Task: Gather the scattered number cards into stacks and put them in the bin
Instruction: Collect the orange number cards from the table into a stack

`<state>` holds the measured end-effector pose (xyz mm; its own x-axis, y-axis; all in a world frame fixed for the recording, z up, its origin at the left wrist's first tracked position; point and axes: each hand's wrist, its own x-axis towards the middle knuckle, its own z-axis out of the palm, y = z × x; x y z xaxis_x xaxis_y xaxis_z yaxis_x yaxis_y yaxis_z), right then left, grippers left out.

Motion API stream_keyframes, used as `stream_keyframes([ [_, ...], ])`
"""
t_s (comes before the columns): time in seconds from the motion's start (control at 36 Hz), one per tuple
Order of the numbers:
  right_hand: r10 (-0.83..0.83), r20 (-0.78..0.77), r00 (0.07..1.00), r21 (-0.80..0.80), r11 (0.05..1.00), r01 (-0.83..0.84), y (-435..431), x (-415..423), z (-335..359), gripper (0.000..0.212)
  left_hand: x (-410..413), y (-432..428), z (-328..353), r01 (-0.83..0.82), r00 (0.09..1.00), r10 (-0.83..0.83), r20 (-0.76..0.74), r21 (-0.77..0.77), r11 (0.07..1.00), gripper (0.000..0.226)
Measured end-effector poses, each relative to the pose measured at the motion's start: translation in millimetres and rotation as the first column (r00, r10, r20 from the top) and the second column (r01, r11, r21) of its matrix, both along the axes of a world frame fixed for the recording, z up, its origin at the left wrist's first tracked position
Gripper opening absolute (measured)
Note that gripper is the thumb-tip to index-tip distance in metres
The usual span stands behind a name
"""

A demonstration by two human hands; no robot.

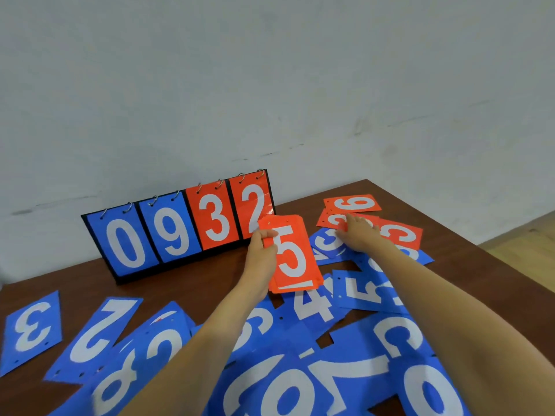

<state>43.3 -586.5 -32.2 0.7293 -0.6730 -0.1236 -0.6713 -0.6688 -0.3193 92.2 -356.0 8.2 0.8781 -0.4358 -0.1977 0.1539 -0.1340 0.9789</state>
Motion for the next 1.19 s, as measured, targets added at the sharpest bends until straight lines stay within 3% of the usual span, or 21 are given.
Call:
stream_keyframes([
  [0.08, 0.006, 0.036, 0.999, -0.013, 1.0, -0.005, 0.5, -3.0, 2.2, 0.069, 3.3, -0.5, -3.5, 0.005, 1.0, -0.005, -0.003, 0.011, 1.0, 0.025],
  [0.17, 0.067, -0.053, 0.996, -0.163, 0.984, -0.075, 9.4, -6.4, 6.8, 0.065, 1.5, 0.8, -4.8, -0.001, 1.0, 0.001, -0.002, 0.023, 1.0, 0.025],
  [0.25, 0.185, -0.151, 0.971, -0.366, 0.902, -0.229, 23.2, -13.1, 8.6, 0.052, -5.6, 3.8, -2.4, -0.001, 1.0, 0.001, -0.008, 0.025, 1.0, 0.025],
  [0.36, 0.287, -0.126, 0.95, -0.387, 0.867, -0.313, 48.1, -29.9, 18.5, 0.033, -18.4, 13.3, 8.0, 0.003, 1.0, -0.003, 0.006, 0.028, 1.0, 0.028],
  [0.53, 0.246, 0.013, 0.969, -0.184, 0.953, -0.24, 88.4, -60.8, 24.0, 0.027, -44.3, 42.9, 23.6, -0.045, 0.999, 0.045, 0.014, -0.005, 0.999, 0.026],
  [0.64, 0.178, 0.262, 0.948, -0.196, 0.972, -0.129, 108.5, -85.5, 48.6, 0.025, -59.5, 67.6, 35.7, -0.082, 0.996, 0.083, 0.044, -0.036, 0.996, 0.026],
  [0.72, 0.12, 0.578, 0.807, -0.126, 0.99, -0.057, 127.3, -102.8, 73.9, 0.029, -70.5, 85.0, 45.4, -0.111, 0.99, 0.116, 0.085, -0.052, 0.992, 0.027],
  [0.81, 0.103, 0.73, 0.676, -0.044, 0.994, -0.104, 151.2, -116.9, 101.4, 0.026, -82.4, 101.5, 56.0, -0.11, 0.989, 0.115, 0.092, -0.062, 0.992, 0.028],
  [0.94, 0.021, 0.79, 0.612, 0.14, 0.967, -0.214, 187.6, -137.4, 129.3, 0.022, -102.5, 126.6, 68.9, -0.068, 0.99, 0.073, 0.122, -0.051, 0.996, 0.029],
  [1.06, -0.048, 0.749, 0.66, 0.33, 0.892, -0.309, 206.4, -143.1, 133.3, 0.015, -116.5, 136.1, 76.8, -0.046, 0.987, 0.058, 0.152, -0.08, 0.996, 0.028],
  [1.19, 0.007, 0.662, 0.75, 0.307, 0.91, -0.279, 225.8, -147.9, 128.6, 0.021, -131.0, 139.7, 80.3, -0.013, 0.998, 0.027, 0.058, -0.228, 0.974, 0.017],
])
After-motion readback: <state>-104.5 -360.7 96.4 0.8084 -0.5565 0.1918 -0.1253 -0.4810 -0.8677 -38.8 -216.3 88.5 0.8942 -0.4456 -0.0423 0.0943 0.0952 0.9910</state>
